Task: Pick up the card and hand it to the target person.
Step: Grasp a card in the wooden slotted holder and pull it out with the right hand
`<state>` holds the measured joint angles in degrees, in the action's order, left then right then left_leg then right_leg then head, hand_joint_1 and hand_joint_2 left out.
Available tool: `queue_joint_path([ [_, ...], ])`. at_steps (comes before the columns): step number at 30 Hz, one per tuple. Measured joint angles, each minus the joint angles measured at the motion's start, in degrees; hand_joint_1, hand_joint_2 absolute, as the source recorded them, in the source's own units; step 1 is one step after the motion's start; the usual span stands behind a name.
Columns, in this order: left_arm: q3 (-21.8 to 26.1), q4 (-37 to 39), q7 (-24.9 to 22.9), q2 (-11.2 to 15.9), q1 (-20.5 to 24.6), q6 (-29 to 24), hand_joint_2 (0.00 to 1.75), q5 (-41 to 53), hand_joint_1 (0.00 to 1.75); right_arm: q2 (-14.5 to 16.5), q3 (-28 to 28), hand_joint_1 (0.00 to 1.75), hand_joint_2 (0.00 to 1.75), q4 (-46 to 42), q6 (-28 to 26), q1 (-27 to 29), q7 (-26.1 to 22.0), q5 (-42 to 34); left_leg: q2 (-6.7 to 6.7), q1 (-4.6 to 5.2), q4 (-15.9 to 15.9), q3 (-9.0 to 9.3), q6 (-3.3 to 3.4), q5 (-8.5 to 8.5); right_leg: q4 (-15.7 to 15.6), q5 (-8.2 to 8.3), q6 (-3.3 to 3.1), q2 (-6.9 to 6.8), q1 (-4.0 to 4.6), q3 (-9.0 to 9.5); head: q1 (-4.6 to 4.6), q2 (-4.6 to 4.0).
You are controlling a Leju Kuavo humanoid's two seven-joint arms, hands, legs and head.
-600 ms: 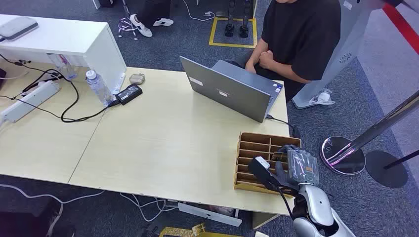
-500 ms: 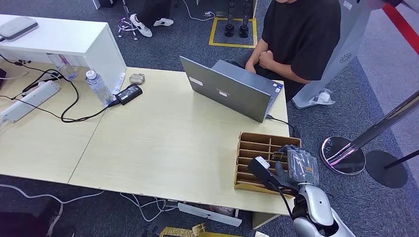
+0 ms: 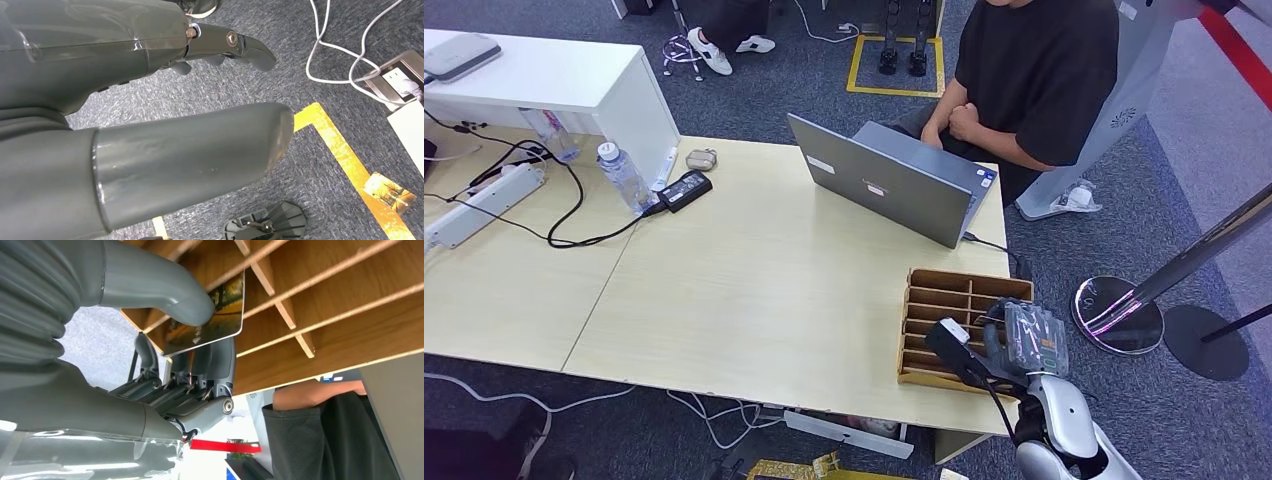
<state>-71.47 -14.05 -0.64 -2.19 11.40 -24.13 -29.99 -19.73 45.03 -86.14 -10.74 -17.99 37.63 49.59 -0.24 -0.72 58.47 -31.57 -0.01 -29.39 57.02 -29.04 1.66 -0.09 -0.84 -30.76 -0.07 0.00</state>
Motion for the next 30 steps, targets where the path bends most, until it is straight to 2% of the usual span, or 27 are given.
queue_joint_path([
  [17, 0.0, 0.0, 0.09, 0.0, 0.0, 0.0, 0.0, 0.0, 0.0, 0.04, -0.01, 1.46, 1.75, -0.31, -0.28, -0.25, -0.4, 0.38, 0.0, 0.0, 0.0, 0.0, 0.0, 0.0, 0.0, 0.0, 0.0, 0.0, 0.0, 0.0, 0.0, 0.0],
  [30, 0.0, 0.0, 0.58, 0.0, -0.02, -0.01, 0.0, -0.22, 0.0, -0.21, -0.18, 1.44, 1.75, -7.5, 1.14, -1.36, 0.83, 1.83, 0.01, 0.0, 0.0, 0.01, 0.0, 0.01, 0.0, 0.01, 0.0, 0.01, 0.0, 0.0, 0.0, 0.0],
])
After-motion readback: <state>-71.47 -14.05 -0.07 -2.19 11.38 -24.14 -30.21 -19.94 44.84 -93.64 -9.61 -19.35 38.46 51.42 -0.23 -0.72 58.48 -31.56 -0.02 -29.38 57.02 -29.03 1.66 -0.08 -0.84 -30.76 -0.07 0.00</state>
